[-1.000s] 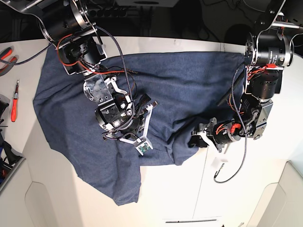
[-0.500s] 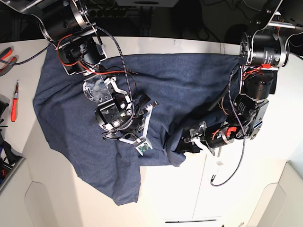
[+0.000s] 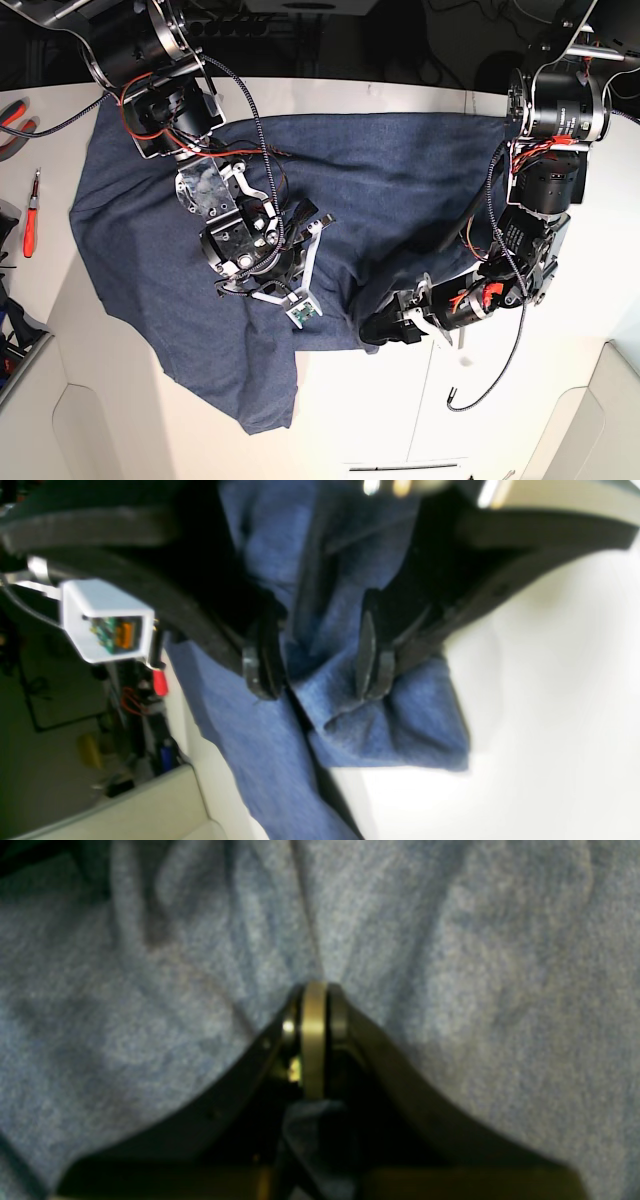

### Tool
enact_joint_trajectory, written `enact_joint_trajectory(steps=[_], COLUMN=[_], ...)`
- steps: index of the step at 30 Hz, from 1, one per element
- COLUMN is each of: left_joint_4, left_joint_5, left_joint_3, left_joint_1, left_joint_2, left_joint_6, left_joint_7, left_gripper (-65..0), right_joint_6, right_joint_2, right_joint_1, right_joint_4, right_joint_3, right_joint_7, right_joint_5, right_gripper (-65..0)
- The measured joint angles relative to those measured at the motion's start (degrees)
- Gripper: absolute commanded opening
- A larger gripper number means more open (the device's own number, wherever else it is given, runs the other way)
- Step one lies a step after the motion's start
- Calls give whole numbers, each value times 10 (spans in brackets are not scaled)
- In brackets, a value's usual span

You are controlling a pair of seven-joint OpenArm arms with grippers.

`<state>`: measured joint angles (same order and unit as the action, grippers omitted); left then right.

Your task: Layout the t-shirt on the table in an organized manner, then fold the t-shirt properly

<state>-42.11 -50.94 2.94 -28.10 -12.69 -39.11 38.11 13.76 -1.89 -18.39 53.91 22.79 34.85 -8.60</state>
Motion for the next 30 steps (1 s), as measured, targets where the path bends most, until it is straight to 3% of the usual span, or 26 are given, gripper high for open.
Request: enact_joint_trajectory(steps=[4,10,14,19,22,26,30], left_joint_4=[0,0,0,-8,-33,-61,-81], left_joint_5=[-12,47,55,46,43,48,102], left_joint_3=[0,0,0,0,0,0,0], left_joint_1=[0,2,4,5,5,4,5], left_joint_2=[0,0,0,0,-3,-5,-5], left_joint_6=[0,0,0,0,0,0,0], left_joint_7=[18,-6,-32,-38,-39,-38,-38], left_gripper=[-366,-374,-487,-520,-650,-650,-650], right_joint_6=[0,0,0,0,0,0,0], right_joint_2=[0,0,0,0,0,0,0], right_joint_1=[0,0,0,0,0,0,0], right_joint_4=[0,0,0,0,0,0,0], right_joint_3=[0,0,0,0,0,0,0], right_joint_7=[-1,-3,-3,-3,-3,-3,-3], right_joint_5=[0,0,0,0,0,0,0], right_gripper=[-650,-650,-650,-650,-650,-650,-650])
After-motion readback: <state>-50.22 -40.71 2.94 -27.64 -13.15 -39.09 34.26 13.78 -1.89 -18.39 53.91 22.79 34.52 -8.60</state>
